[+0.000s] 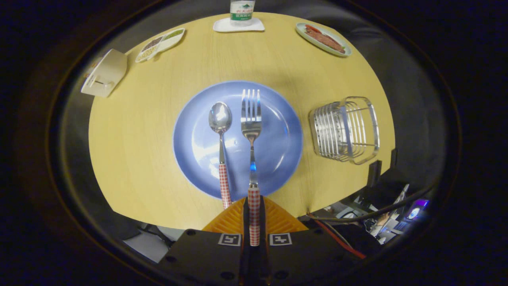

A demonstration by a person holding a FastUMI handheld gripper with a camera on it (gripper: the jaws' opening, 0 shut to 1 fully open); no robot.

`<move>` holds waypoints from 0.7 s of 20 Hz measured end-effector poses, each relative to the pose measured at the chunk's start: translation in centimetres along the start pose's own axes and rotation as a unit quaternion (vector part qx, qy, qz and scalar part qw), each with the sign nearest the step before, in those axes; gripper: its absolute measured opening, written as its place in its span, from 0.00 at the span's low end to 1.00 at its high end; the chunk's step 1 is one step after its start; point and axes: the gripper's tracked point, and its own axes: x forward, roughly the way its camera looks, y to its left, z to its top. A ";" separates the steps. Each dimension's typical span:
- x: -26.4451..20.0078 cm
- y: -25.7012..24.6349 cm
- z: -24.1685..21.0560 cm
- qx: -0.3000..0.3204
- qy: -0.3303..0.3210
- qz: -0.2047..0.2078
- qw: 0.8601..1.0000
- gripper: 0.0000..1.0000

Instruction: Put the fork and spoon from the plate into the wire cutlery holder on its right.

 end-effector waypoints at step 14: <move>-3.8 -7.9 -0.5 0.180 0.138 0.051 0.973 0.12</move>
